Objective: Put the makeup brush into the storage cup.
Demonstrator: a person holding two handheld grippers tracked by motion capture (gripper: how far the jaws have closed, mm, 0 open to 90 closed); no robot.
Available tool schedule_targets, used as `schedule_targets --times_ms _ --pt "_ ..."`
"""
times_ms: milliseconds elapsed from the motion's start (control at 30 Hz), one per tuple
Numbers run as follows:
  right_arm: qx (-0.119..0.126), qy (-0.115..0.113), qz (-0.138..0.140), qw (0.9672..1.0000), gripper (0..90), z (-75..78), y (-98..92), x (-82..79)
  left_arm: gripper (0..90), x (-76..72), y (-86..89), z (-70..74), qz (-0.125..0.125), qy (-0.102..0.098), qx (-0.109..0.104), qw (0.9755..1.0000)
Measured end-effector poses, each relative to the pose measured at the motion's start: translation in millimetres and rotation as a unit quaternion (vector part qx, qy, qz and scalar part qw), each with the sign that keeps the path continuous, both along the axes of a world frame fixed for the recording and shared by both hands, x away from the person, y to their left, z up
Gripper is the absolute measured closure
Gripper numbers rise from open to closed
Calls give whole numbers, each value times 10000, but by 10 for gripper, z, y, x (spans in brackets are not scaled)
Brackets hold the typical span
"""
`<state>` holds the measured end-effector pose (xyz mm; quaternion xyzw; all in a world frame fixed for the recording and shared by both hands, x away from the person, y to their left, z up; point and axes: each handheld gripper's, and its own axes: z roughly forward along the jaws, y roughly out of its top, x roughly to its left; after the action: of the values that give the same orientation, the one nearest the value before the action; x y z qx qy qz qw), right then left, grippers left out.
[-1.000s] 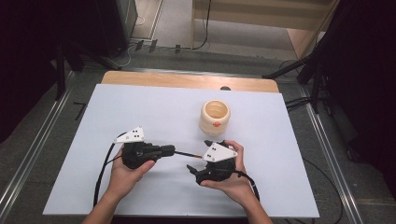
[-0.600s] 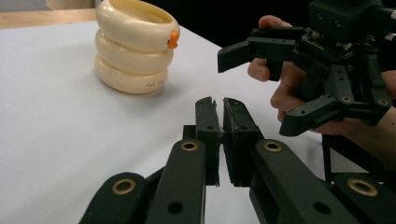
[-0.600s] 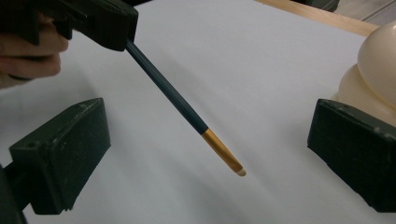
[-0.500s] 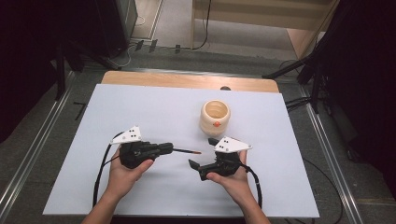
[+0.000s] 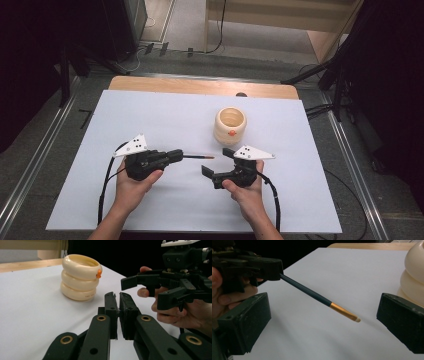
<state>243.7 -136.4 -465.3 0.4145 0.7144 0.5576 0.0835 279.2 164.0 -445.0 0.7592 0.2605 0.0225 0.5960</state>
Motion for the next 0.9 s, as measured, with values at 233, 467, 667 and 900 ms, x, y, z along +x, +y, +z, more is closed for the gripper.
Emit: schedule_targets --times_ms 233,467,667,900 --pt "619 331 -207 9973 0 -17 21 -23 870 -30 17 17 124 -192 -146 9996" --pt "1172 751 -372 9896 0 -68 57 -41 870 -80 6 33 225 -394 -255 9986" --pt "1551 1064 -489 9809 0 -122 70 -49 870 -114 -6 38 289 -538 -341 9975" --pt "1858 1213 -635 9730 0 -126 92 -77 870 -141 -44 19 312 -571 -415 9970"
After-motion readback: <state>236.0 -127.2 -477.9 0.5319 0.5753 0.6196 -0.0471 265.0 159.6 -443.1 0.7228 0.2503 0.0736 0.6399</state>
